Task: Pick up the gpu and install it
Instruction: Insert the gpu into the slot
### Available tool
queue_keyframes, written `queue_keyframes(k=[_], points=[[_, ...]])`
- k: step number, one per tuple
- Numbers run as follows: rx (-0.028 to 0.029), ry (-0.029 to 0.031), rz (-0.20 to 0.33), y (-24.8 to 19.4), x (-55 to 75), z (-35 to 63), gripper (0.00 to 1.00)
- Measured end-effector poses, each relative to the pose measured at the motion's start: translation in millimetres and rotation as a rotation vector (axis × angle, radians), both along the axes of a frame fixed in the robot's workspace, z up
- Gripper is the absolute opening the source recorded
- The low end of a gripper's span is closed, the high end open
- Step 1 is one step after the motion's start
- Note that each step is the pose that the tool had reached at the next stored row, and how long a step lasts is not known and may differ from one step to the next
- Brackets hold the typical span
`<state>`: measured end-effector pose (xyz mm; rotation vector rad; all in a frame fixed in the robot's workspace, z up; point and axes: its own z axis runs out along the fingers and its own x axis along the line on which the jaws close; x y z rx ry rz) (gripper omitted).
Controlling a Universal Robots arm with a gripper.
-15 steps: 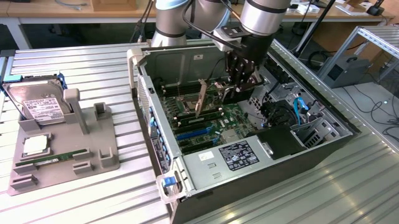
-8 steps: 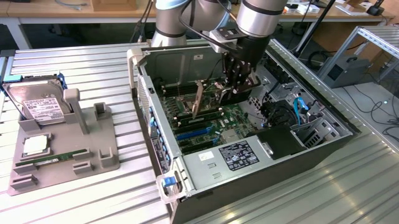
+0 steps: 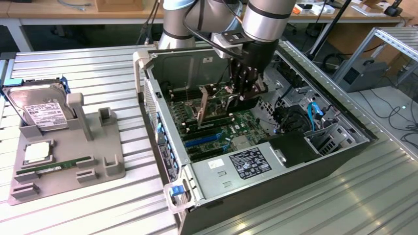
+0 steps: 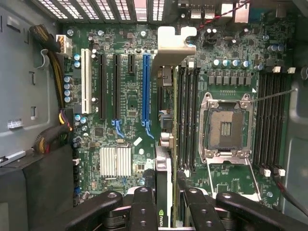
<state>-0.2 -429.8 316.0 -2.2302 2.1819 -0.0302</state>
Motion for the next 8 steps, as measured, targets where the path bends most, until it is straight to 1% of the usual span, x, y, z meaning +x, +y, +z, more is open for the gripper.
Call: queue_keyframes(k=[5, 8], points=[[0.0, -0.0001, 0.0, -1.7, -12.0, -4.3, 0.27], [-0.0002, 0.0, 0.0, -2.0, -16.5, -7.3, 0.27]])
